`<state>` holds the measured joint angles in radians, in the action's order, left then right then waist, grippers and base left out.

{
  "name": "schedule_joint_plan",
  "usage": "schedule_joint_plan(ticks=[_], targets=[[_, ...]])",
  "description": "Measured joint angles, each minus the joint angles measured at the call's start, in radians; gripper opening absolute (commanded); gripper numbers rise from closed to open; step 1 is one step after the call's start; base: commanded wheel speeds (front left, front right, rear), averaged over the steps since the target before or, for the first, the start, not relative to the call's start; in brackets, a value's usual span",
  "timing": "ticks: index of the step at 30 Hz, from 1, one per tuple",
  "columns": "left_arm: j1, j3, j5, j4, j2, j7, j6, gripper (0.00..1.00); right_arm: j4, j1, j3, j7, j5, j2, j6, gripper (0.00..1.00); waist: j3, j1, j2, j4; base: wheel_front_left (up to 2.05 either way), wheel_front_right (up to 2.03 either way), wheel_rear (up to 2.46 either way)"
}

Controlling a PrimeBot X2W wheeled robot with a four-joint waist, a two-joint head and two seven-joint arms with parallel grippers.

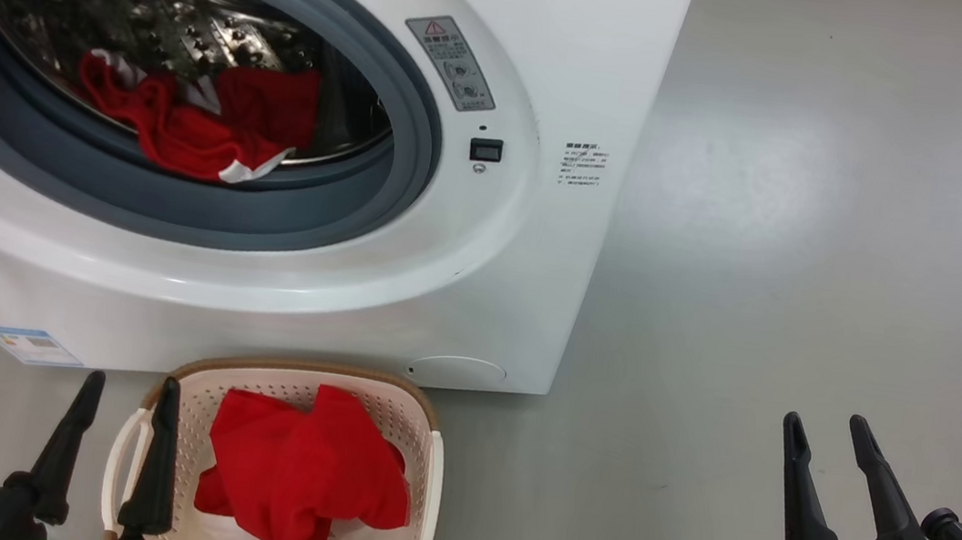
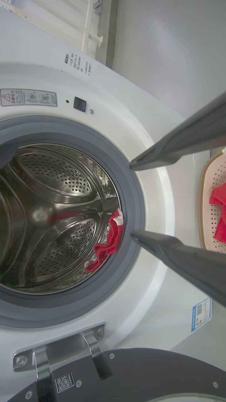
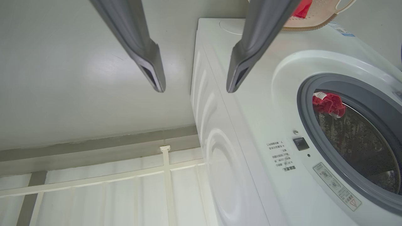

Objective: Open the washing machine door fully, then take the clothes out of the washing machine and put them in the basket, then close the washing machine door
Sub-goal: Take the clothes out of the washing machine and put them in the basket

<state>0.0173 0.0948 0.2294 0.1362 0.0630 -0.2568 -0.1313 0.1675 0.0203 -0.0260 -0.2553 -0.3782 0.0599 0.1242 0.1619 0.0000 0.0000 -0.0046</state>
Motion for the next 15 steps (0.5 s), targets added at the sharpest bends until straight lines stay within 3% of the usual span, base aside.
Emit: schedule_joint_plan(ticks=[9, 15], targets=[[0.012, -0.006, -0.016, 0.021, -0.008, 0.000, 0.000, 1.00, 0.000, -0.003, 0.001, 0.000, 0.000, -0.001, 0.000, 1.00, 0.022, 0.0000, 0.0000, -0.002, 0.00, 0.00, 0.00], [0.138, -0.027, -0.033, 0.081, 0.014, 0.000, 0.000, 1.00, -0.003, -0.030, 0.000, 0.000, 0.000, -0.002, 0.000, 1.00, 0.071, 0.0000, 0.0000, -0.007, 0.00, 0.00, 0.00]])
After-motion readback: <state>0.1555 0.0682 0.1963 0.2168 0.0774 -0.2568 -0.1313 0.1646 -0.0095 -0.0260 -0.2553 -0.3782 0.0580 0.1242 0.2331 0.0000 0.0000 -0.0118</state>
